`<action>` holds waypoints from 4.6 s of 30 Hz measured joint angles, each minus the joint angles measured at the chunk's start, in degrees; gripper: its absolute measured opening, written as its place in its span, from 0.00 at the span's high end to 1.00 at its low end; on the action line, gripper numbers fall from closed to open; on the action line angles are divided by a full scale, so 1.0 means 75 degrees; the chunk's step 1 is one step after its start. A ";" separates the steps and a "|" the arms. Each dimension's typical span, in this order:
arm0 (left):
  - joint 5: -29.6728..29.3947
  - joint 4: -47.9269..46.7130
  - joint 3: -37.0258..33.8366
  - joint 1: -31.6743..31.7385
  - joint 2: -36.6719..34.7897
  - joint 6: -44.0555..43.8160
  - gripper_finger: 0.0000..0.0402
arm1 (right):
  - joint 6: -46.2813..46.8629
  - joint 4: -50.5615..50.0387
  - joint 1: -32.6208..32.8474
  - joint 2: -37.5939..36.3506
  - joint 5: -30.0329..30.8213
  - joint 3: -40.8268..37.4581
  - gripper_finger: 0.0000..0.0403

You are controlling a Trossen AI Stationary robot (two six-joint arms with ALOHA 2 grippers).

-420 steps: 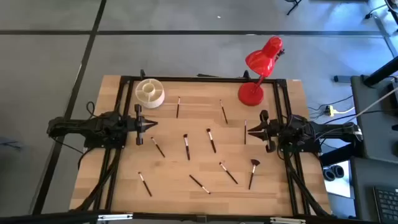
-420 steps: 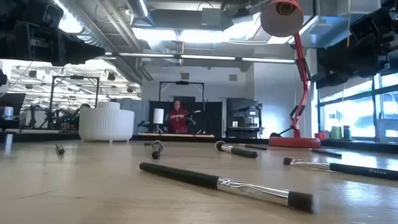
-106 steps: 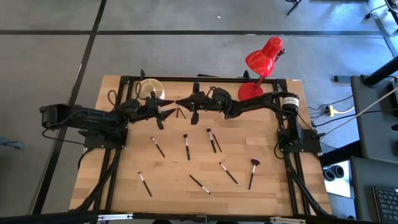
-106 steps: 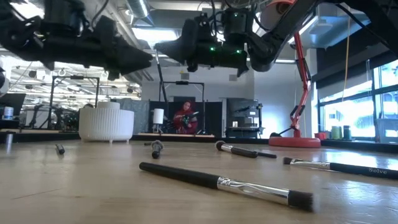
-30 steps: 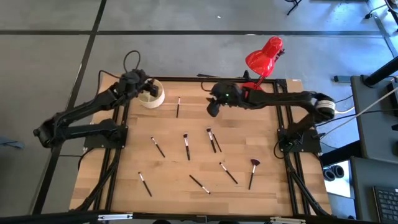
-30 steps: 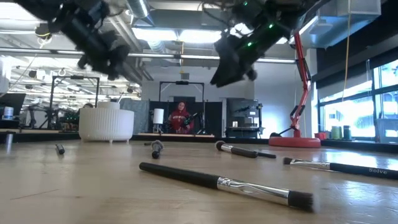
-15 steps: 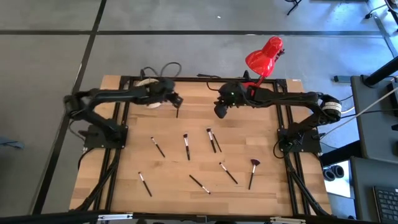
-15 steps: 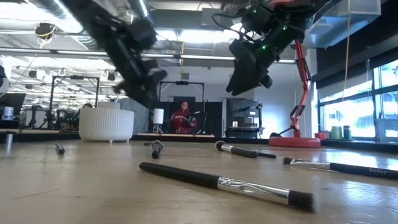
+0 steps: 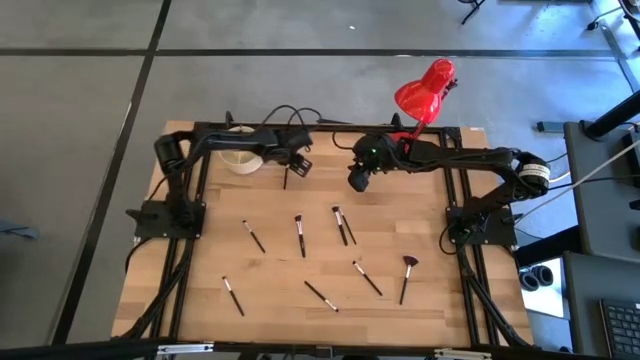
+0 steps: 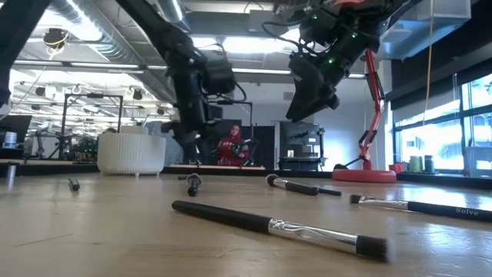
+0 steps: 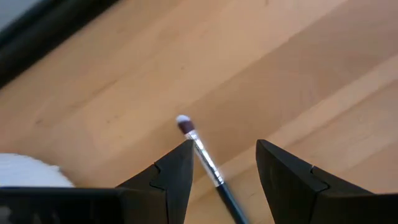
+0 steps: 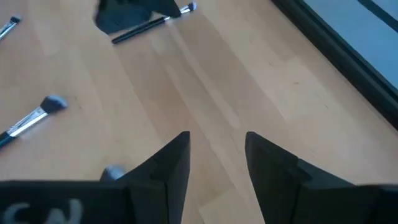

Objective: Put items in baskets/containers
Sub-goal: Put the eyeshadow brush into the organizer, then put the powder brush into the organizer

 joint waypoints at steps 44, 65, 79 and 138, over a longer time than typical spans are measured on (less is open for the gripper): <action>-0.1845 -0.0176 0.0054 -0.0428 -0.2071 0.0565 0.99 | -0.0404 0.0363 -0.0079 0.0000 0.0001 0.0009 0.62; -0.9859 -0.0078 -0.3491 -0.0422 -0.5658 -0.1397 0.99 | -0.0298 0.0784 0.0026 0.0000 0.0063 0.0009 0.62; -0.9668 0.1599 -0.3612 0.1102 -0.5016 -0.1569 0.99 | -0.0694 0.1372 0.0021 0.0000 0.0063 0.0009 0.62; 0.1224 0.3922 -0.3172 -0.3530 -0.1577 -0.0983 0.59 | -0.0443 -0.0325 -0.0353 -0.0921 0.0264 0.0006 0.62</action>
